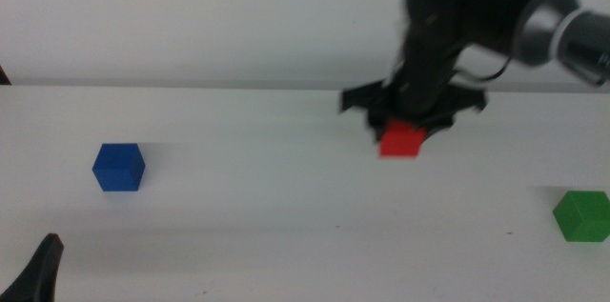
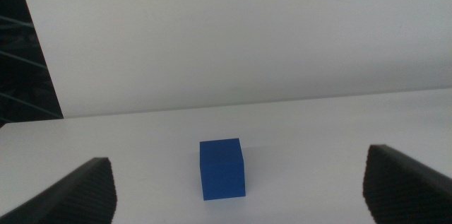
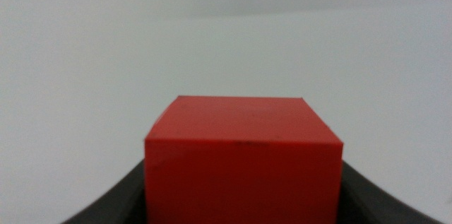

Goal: Stack red cubes first, then green, then blue cubes in a specific spot.

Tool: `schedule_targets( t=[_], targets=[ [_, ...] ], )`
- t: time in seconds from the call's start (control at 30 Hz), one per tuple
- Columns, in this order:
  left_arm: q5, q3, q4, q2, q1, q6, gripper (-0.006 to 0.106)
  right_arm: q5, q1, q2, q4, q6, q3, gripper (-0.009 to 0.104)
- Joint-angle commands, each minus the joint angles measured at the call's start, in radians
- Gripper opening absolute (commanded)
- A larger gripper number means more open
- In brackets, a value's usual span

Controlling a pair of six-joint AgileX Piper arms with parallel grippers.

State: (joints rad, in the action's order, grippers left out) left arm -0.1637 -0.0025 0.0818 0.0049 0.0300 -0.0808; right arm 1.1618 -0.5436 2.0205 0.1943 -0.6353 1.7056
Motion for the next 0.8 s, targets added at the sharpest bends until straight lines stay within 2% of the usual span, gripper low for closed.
schedule_targets(
  t=[0.0,0.23,0.5,0.77],
  targets=[
    [0.016,0.04,0.005,-0.041,-0.001,0.002,0.094,0.016,-0.073,-0.022,0.041,-0.104,-0.051,0.015],
    [0.016,0.04,0.005,-0.041,-0.001,0.002,0.094,-0.041,-0.172,-0.009,0.005,-0.214,-0.114,0.015],
    [0.016,0.04,0.005,-0.041,-0.001,0.002,0.094,-0.114,-0.176,0.034,0.009,-0.28,-0.114,0.015],
    [0.016,0.04,0.005,-0.041,-0.001,0.002,0.094,-0.182,-0.176,0.089,-0.001,-0.263,-0.114,0.015]
  ],
)
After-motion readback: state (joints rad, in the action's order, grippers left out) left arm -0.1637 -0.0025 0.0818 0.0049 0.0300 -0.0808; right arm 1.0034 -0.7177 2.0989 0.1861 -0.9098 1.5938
